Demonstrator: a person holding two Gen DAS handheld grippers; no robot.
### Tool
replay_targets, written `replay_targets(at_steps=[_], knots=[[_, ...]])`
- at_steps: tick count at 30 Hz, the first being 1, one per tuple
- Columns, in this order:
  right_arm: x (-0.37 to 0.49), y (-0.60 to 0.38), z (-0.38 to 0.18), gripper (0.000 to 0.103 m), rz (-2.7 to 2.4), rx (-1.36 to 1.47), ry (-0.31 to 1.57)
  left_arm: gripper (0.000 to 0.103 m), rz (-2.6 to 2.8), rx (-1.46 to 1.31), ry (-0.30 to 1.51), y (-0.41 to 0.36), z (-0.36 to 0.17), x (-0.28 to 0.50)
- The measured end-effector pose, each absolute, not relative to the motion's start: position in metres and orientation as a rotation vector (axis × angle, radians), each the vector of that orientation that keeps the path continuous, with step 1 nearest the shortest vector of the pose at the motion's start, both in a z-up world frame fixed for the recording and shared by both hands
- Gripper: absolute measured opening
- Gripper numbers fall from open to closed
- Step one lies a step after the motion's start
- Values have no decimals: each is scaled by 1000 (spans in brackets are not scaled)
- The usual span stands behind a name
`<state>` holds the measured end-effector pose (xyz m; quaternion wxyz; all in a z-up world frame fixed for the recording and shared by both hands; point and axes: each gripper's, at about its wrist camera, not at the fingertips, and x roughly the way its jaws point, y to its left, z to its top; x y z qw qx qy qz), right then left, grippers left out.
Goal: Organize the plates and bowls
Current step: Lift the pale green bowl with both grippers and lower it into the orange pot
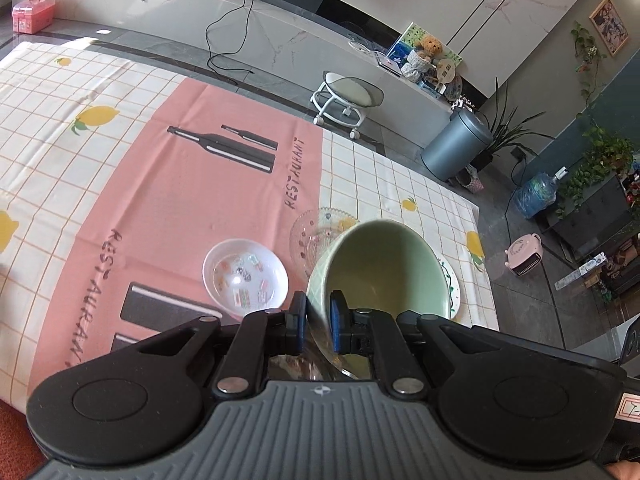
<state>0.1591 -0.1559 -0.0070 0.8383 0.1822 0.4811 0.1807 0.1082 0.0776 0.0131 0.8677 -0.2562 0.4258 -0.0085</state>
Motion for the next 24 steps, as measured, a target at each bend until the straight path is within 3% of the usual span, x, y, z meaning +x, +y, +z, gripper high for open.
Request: replay_targets(at_steps=[13, 24], knots=[[127, -160, -43, 10, 368, 386, 1125, 14, -18, -584, 1000, 83, -31, 80], [127, -136, -60, 8, 398, 276, 1168, 15, -26, -443, 1057, 80, -43, 74]])
